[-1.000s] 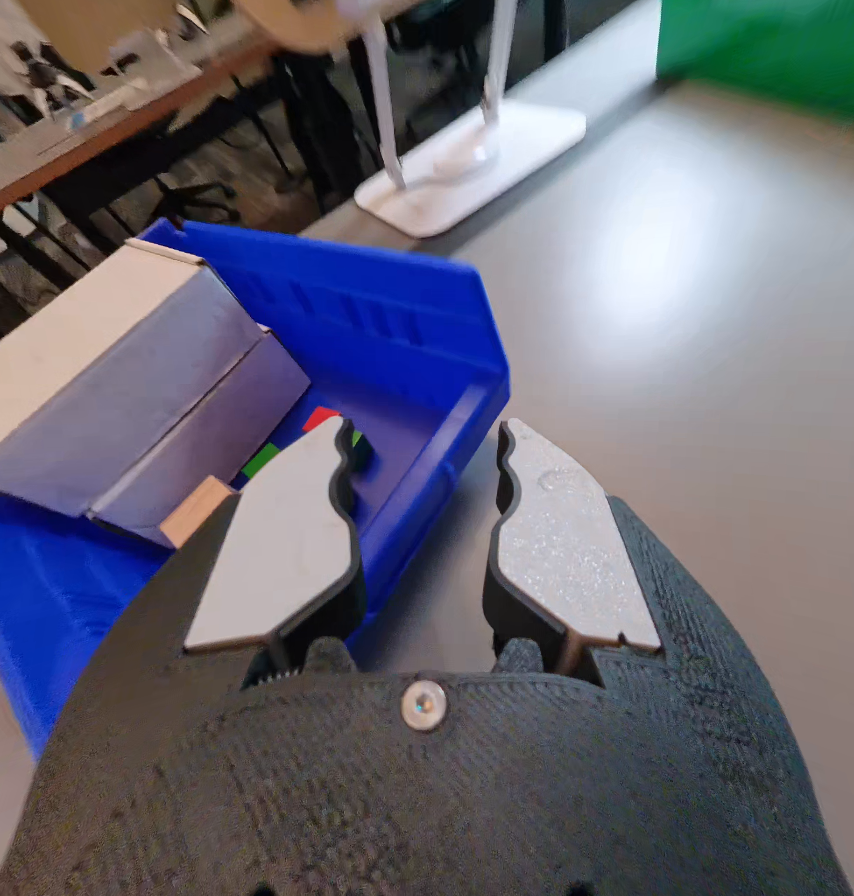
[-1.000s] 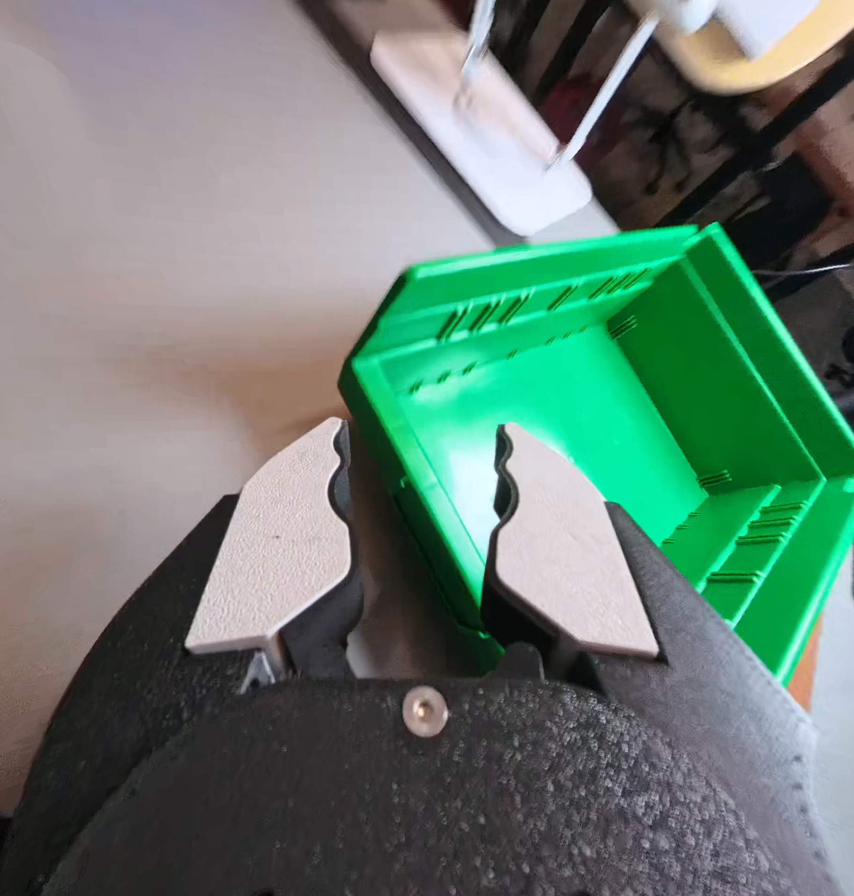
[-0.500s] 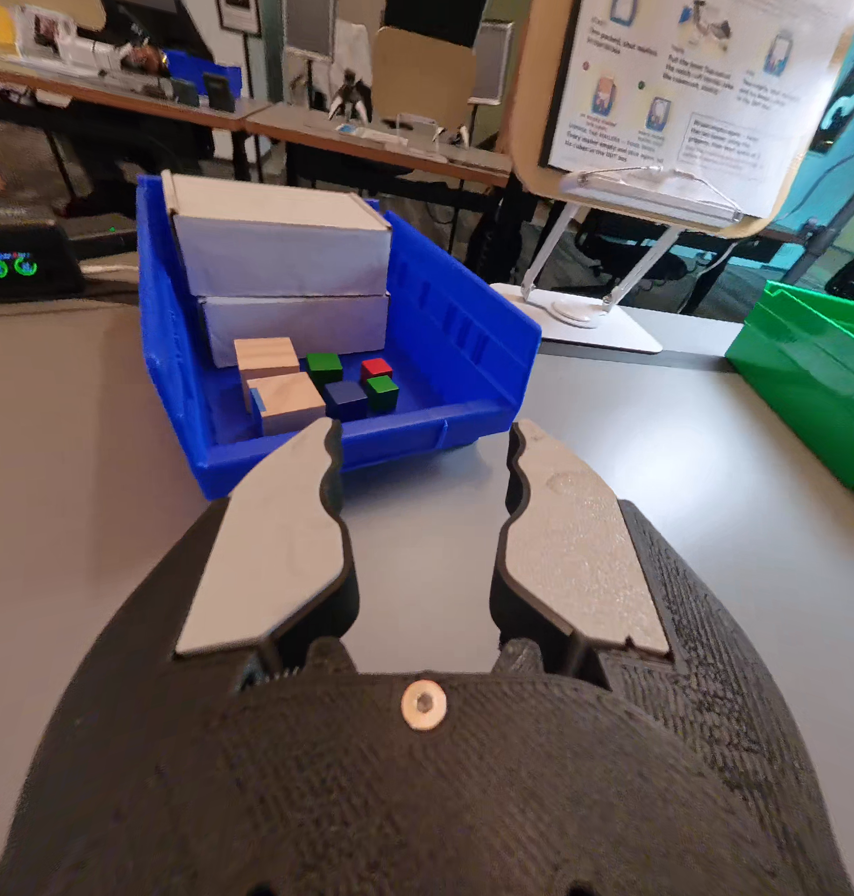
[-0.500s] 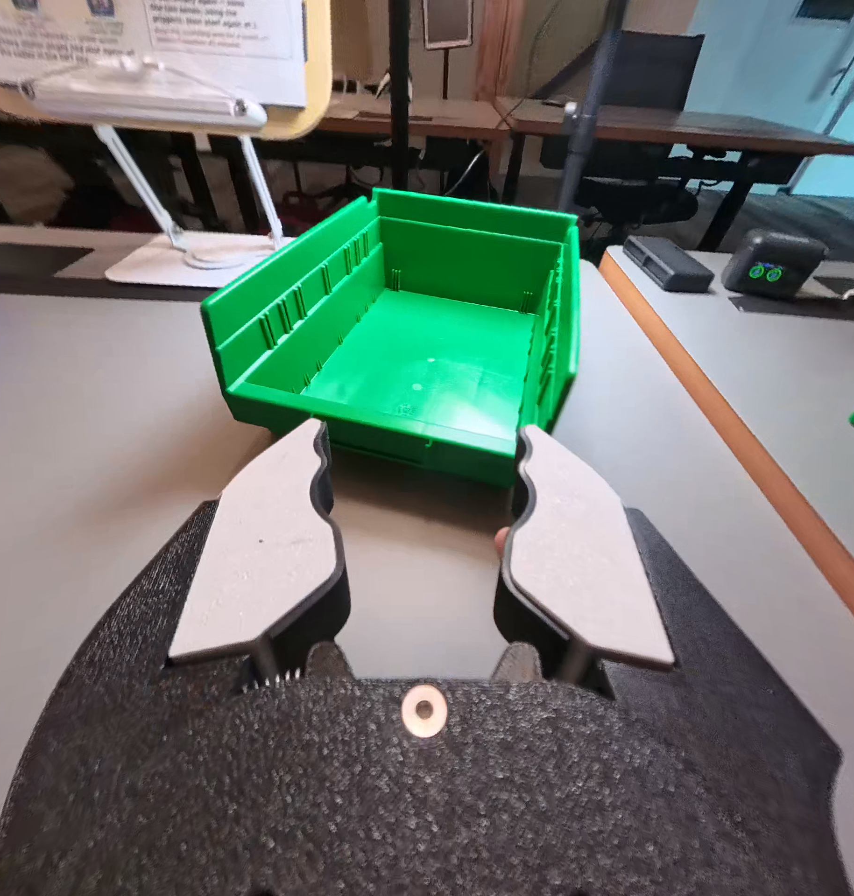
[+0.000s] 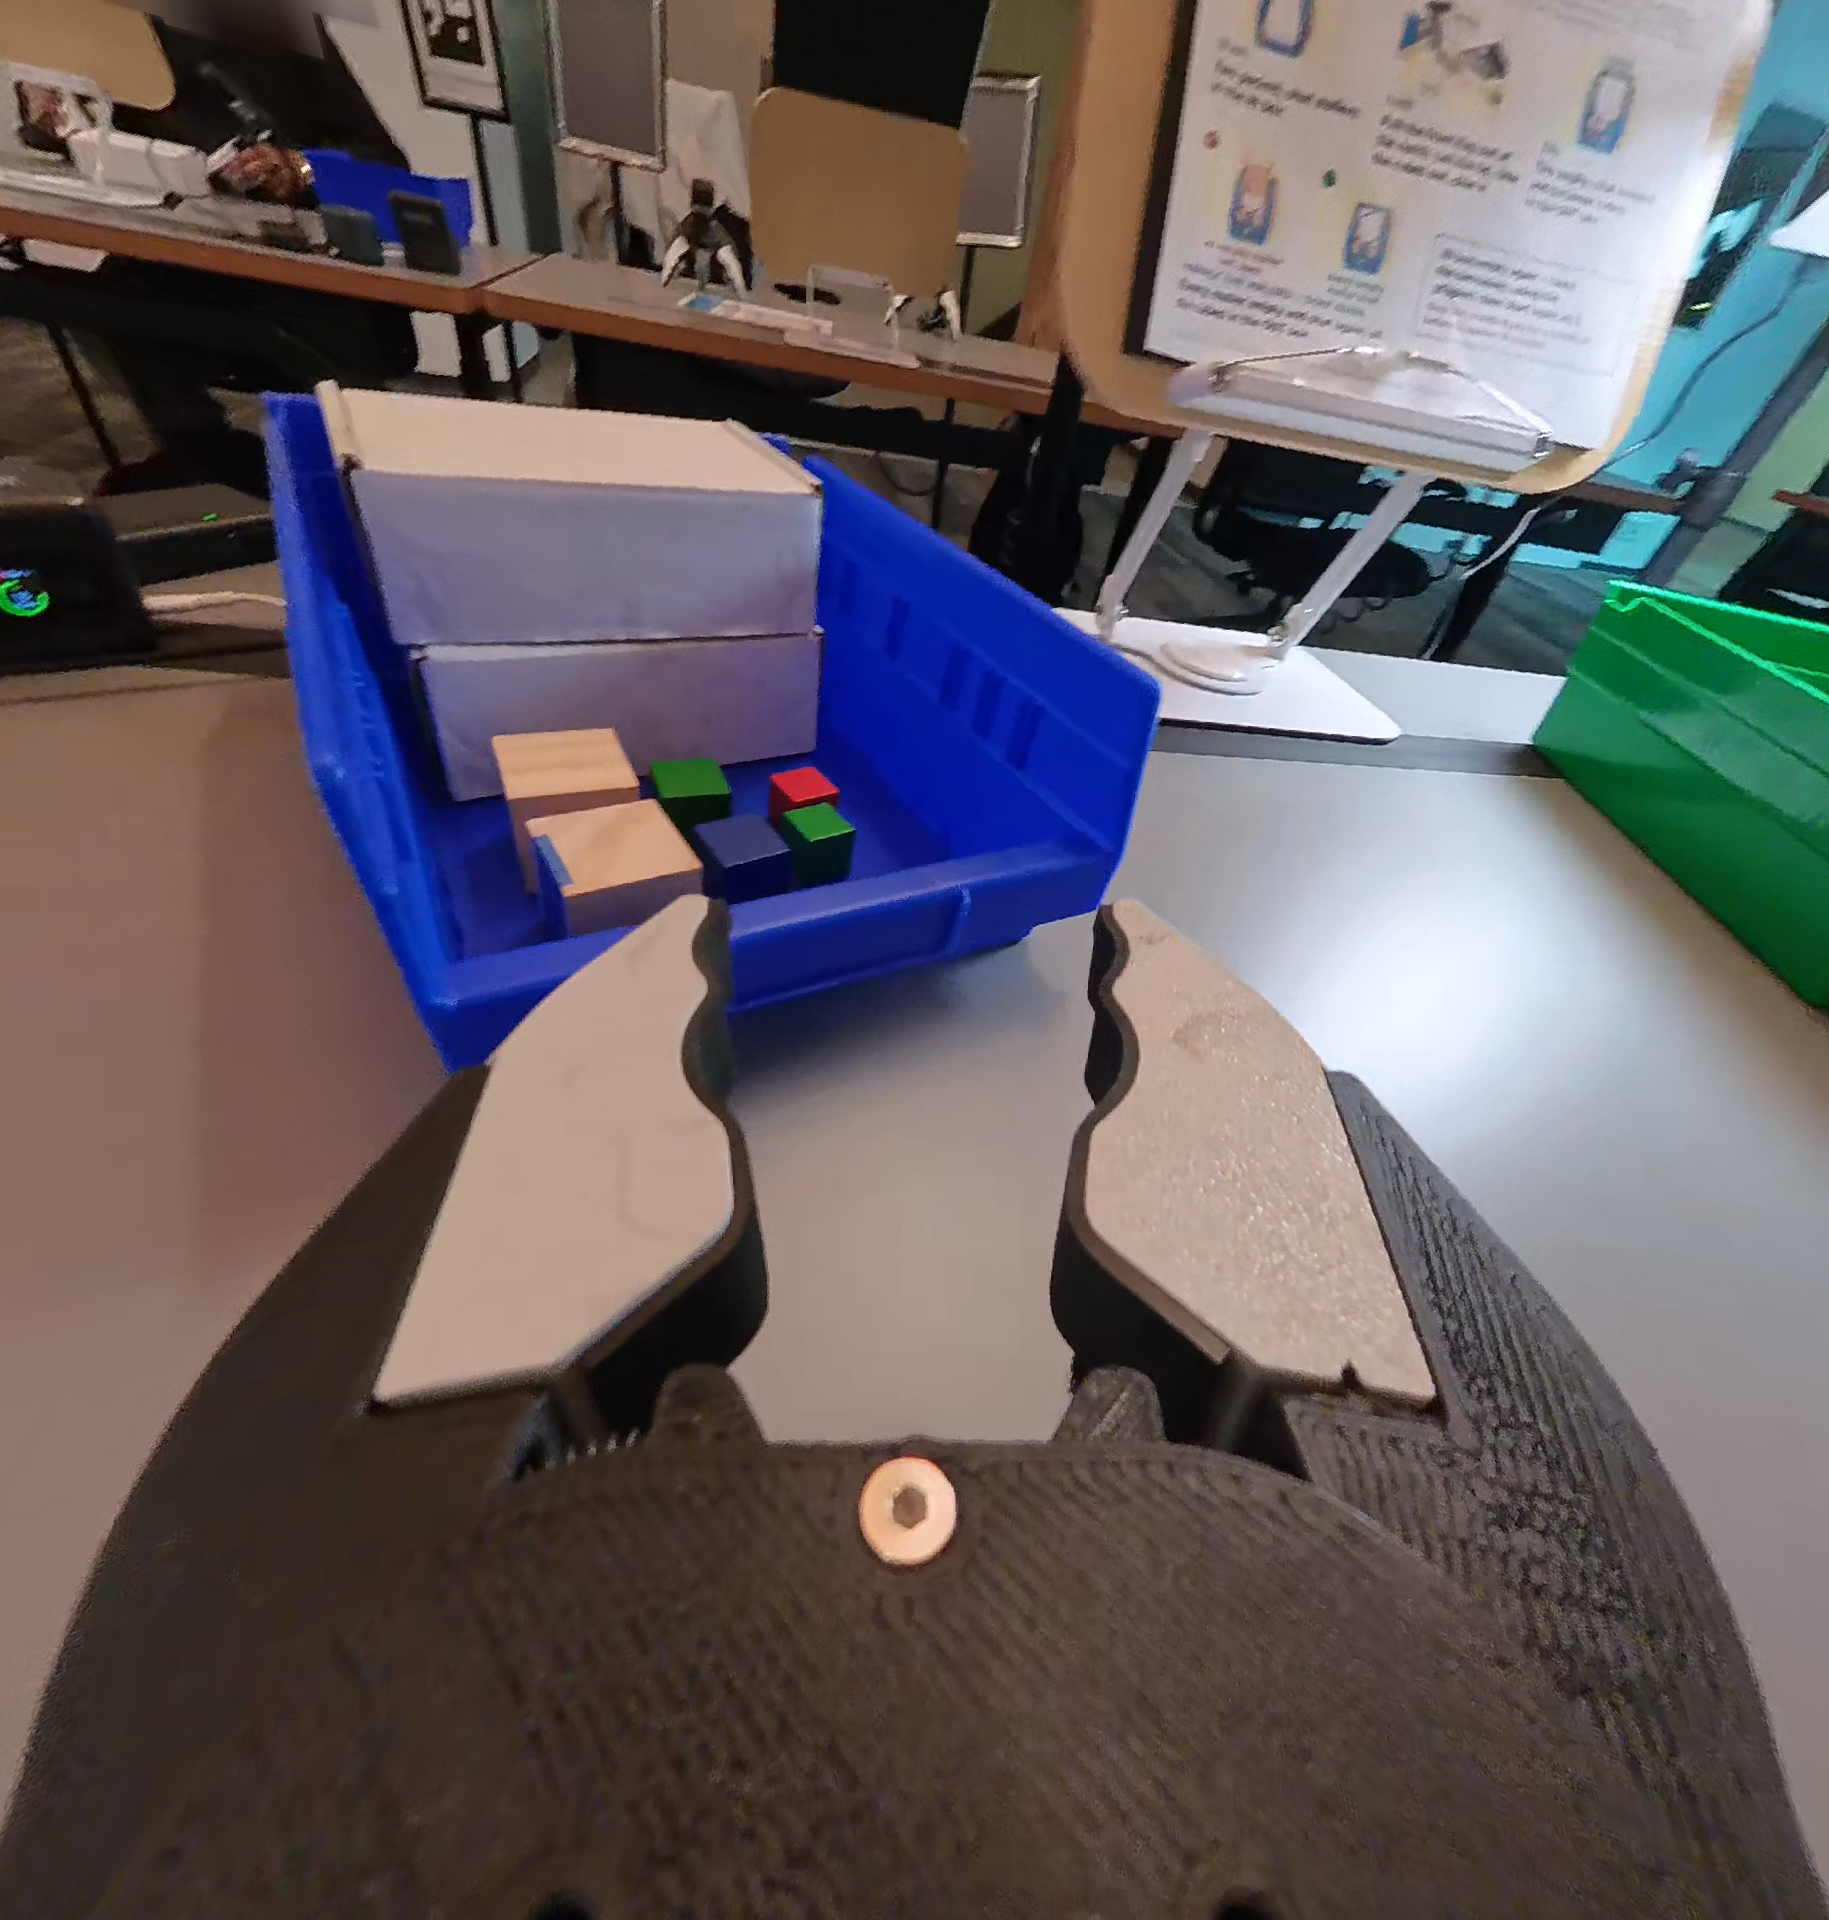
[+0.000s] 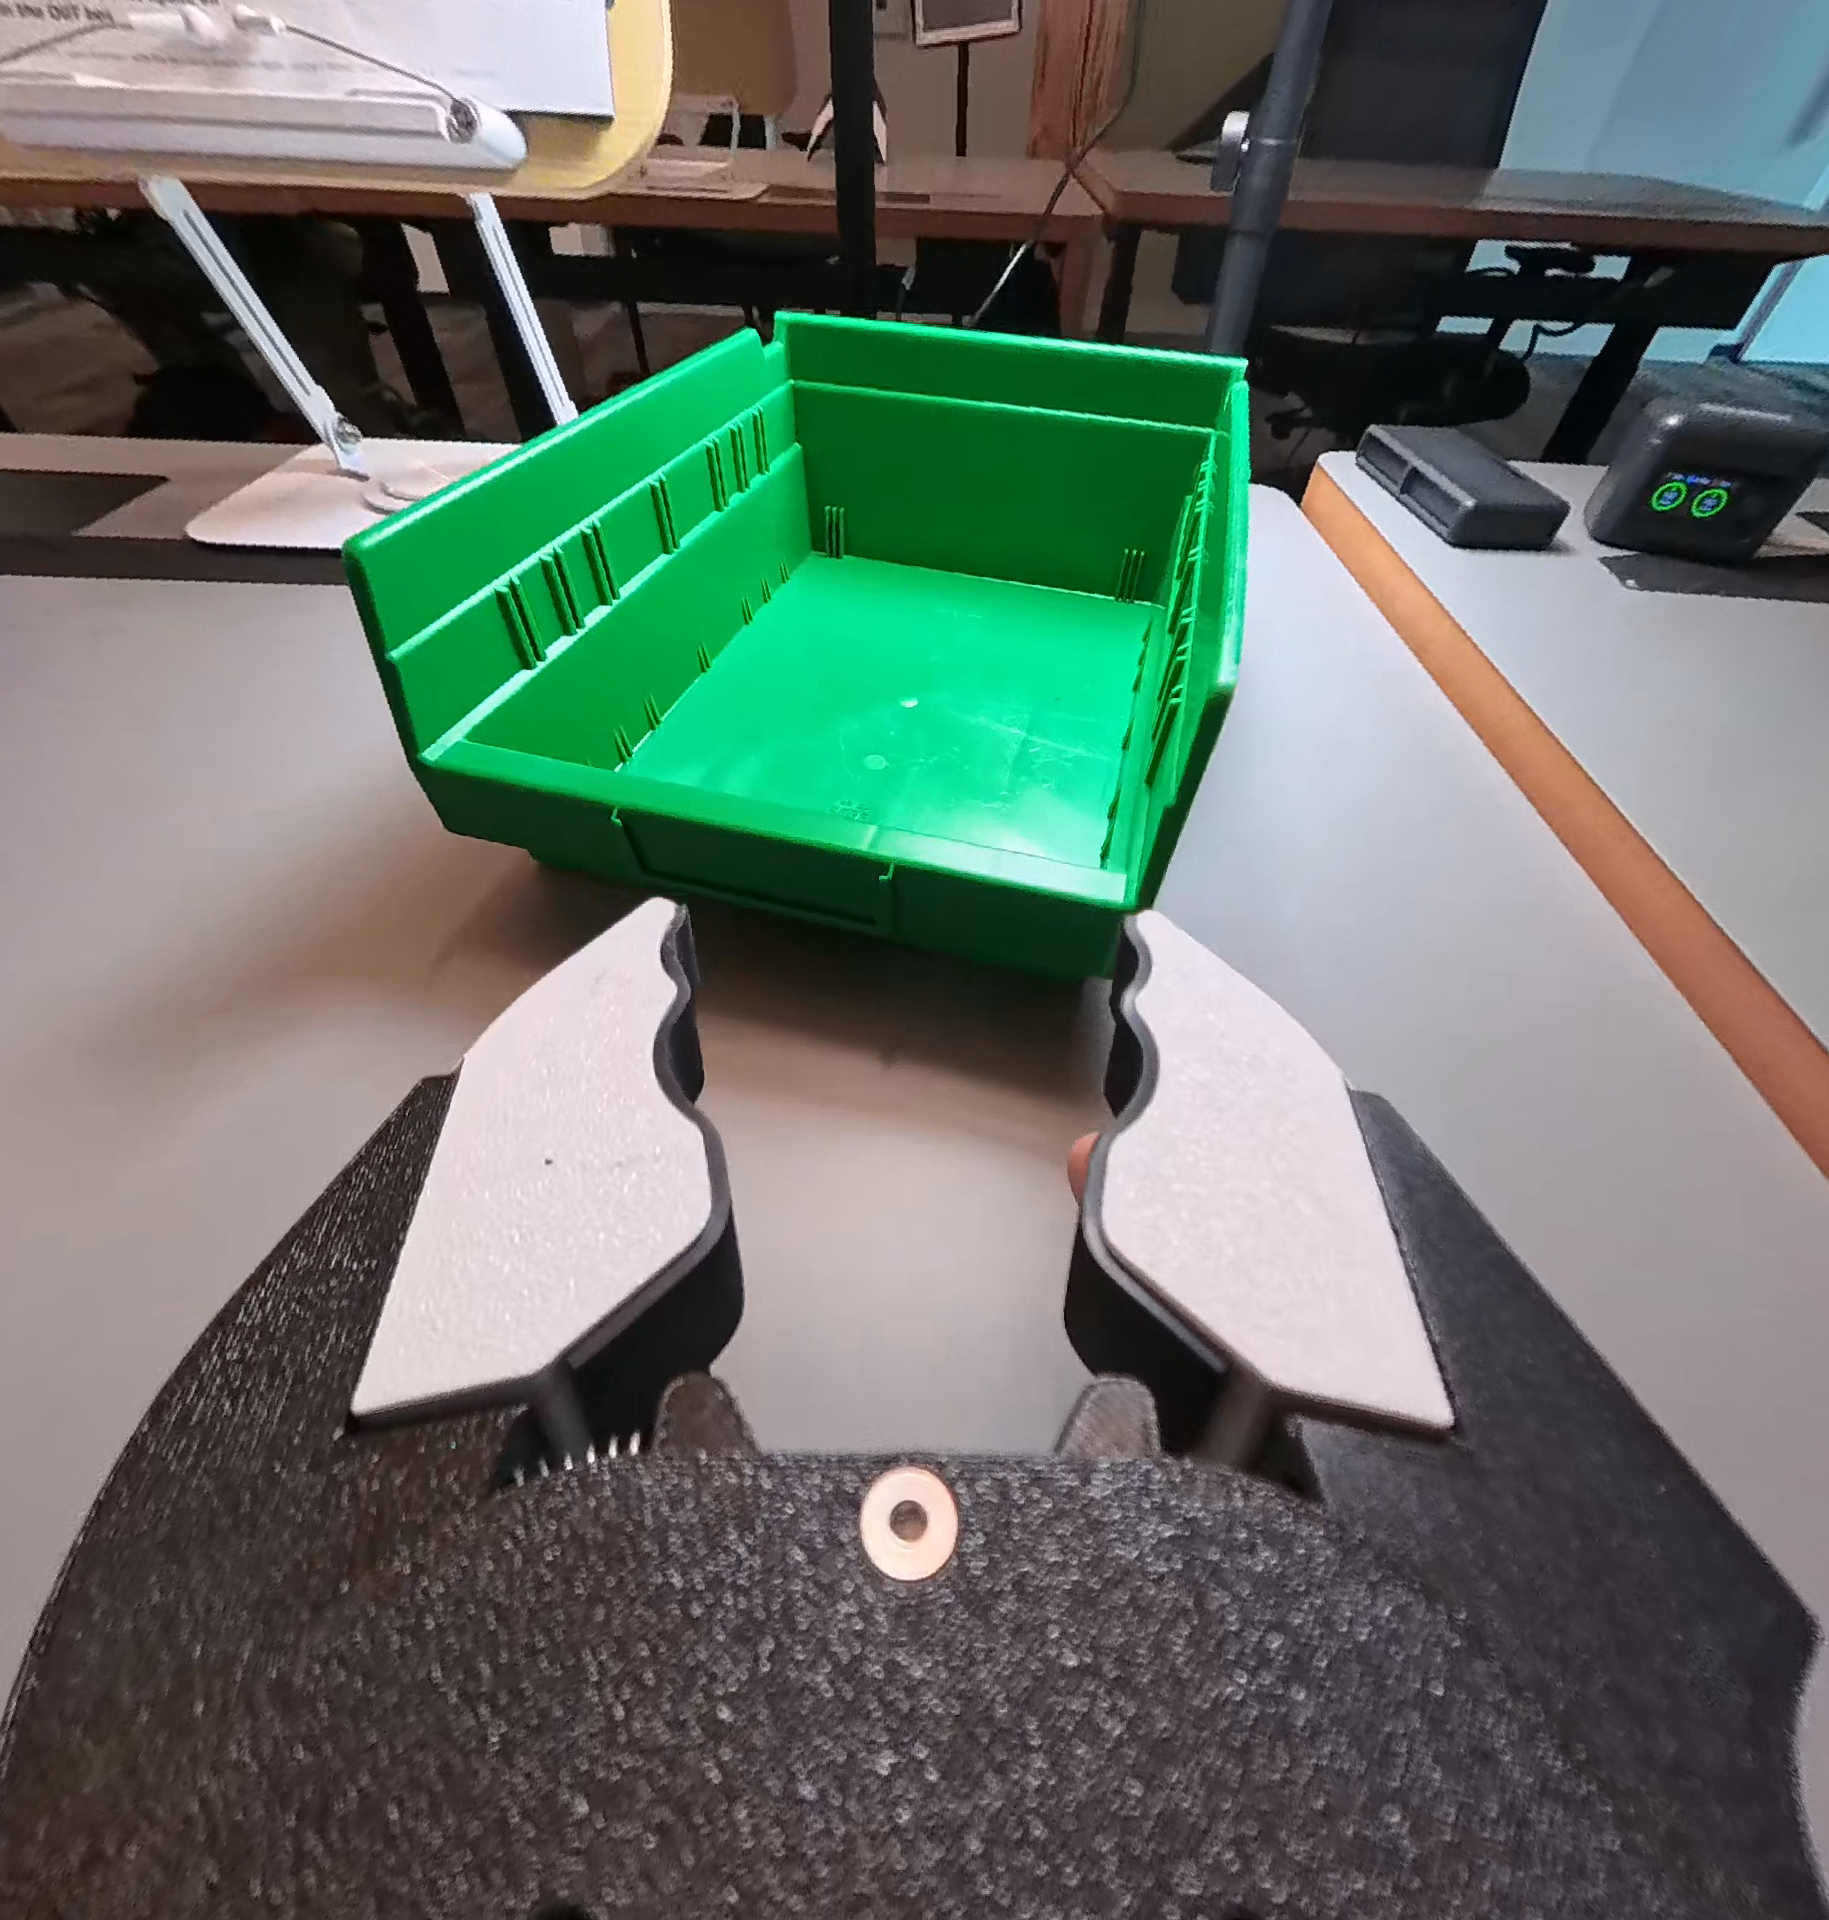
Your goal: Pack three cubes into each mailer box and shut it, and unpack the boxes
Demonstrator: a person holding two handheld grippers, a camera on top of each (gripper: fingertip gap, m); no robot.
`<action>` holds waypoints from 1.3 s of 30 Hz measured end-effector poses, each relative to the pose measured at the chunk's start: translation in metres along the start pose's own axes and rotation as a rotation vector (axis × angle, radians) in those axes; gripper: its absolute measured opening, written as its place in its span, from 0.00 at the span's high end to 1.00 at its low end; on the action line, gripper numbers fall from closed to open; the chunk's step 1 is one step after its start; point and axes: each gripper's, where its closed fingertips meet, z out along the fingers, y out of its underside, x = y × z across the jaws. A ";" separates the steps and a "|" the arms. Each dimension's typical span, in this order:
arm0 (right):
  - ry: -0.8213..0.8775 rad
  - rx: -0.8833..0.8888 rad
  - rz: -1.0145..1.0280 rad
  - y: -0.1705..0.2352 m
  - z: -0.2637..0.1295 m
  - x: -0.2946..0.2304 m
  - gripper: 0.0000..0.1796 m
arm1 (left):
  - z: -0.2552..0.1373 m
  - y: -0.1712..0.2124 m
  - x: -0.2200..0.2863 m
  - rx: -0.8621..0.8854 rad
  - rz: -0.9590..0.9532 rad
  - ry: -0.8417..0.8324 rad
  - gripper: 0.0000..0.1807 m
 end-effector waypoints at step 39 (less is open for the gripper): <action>-0.474 0.523 0.018 -0.073 -0.064 -0.050 0.60 | -0.054 -0.034 0.052 0.232 0.184 0.436 0.69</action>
